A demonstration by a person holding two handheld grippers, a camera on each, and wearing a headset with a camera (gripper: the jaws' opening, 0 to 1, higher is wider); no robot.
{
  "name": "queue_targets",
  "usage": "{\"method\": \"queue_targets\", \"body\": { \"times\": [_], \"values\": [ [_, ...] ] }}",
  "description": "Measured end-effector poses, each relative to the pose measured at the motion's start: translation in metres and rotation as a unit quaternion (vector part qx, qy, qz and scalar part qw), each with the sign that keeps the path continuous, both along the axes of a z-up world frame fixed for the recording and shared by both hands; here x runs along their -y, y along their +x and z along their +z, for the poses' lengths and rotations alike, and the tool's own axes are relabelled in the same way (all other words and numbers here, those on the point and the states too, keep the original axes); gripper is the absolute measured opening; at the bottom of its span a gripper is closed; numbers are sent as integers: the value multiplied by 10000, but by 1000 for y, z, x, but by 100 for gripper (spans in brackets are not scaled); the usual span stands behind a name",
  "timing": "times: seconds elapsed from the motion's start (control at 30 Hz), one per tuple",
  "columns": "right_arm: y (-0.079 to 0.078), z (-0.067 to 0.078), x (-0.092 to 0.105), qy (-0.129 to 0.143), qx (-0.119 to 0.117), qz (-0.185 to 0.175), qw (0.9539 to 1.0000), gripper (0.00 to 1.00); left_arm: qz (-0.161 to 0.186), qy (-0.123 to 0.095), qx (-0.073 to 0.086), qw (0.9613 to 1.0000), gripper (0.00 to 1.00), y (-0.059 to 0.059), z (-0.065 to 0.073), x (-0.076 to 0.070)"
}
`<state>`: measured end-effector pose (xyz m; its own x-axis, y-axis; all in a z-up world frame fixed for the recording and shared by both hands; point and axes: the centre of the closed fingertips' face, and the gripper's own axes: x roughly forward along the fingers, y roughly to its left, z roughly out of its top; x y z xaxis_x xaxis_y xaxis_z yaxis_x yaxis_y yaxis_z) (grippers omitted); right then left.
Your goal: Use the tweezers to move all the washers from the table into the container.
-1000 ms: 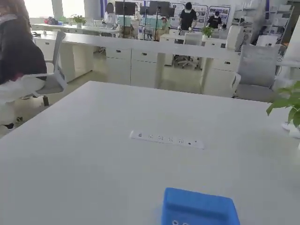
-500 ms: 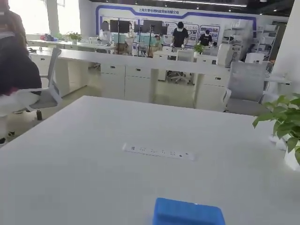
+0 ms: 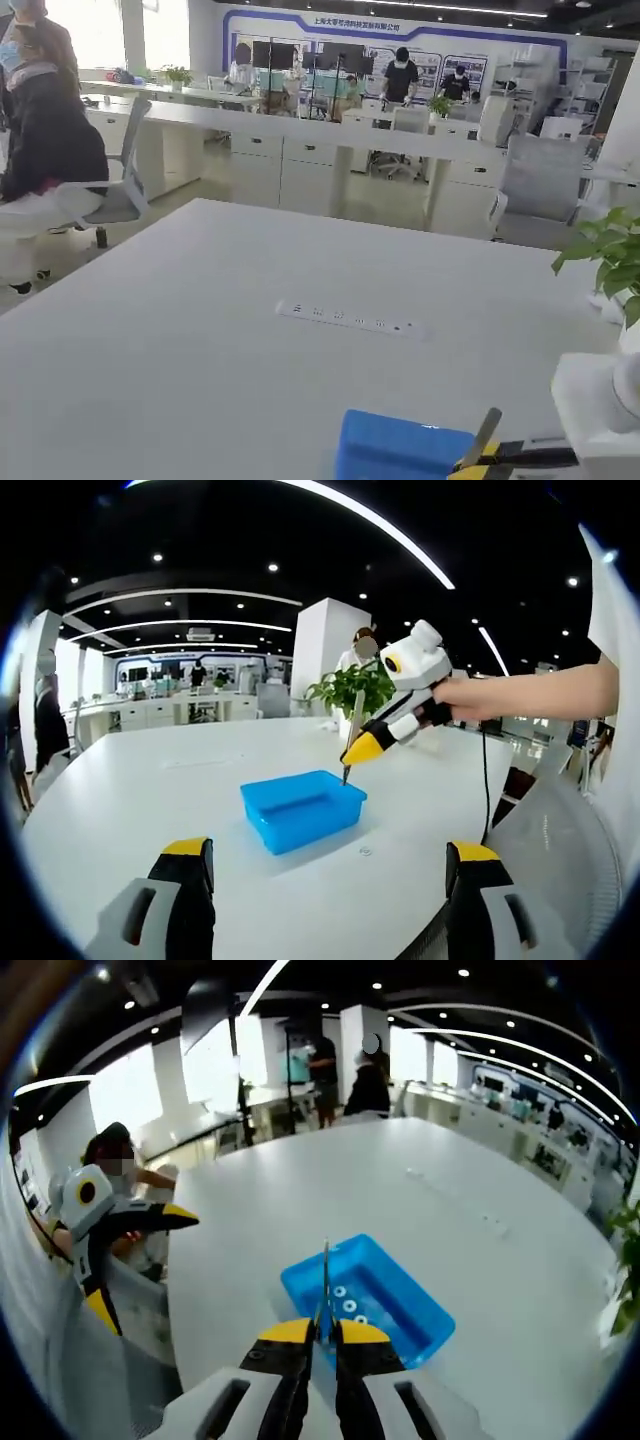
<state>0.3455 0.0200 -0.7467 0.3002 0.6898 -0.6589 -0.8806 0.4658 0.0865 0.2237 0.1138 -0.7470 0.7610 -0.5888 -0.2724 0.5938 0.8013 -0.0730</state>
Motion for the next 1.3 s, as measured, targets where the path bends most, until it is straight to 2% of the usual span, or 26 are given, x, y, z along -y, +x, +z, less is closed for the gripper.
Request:
{"method": "queue_targets", "body": {
  "times": [0.07,0.2,0.27,0.53,0.77,0.87,0.9,0.97,1.03,1.1,1.23,1.3],
  "values": [
    [10,-6,0,-30,-70,-59,10000,5,-23,112,68,9999,99,-1,0,0],
    [24,-23,0,-1,-417,-310,9986,5,80,35,83,9999,97,1,3,-4],
    [29,-30,-1,15,-469,-380,9982,5,147,-3,97,9998,97,2,4,-7],
    [36,-50,-8,-14,-731,-615,9954,5,123,15,73,9999,96,1,3,-6],
    [43,-69,-6,-265,-736,-614,9950,5,127,36,45,9999,95,1,1,-7],
    [47,-70,-6,-128,-756,-749,9942,5,118,49,41,9999,95,1,0,-7],
    [54,-74,-5,-103,-749,-772,9941,5,116,56,31,9999,95,2,0,-7],
    [57,-72,-5,-2,-732,-837,9938,5,112,54,11,9999,95,1,-1,-7],
    [56,-71,-6,61,-687,-833,9941,5,121,65,-1,9999,94,2,-2,-7],
    [57,-74,-3,5,-654,-813,9945,5,149,60,-21,9999,94,2,-2,-8],
    [49,-77,-1,8,-675,-839,9942,5,183,41,-24,9998,94,3,-2,-9],
    [51,-79,1,61,-676,-866,9939,5,201,46,-37,9998,94,3,-3,-10]
  ]
}}
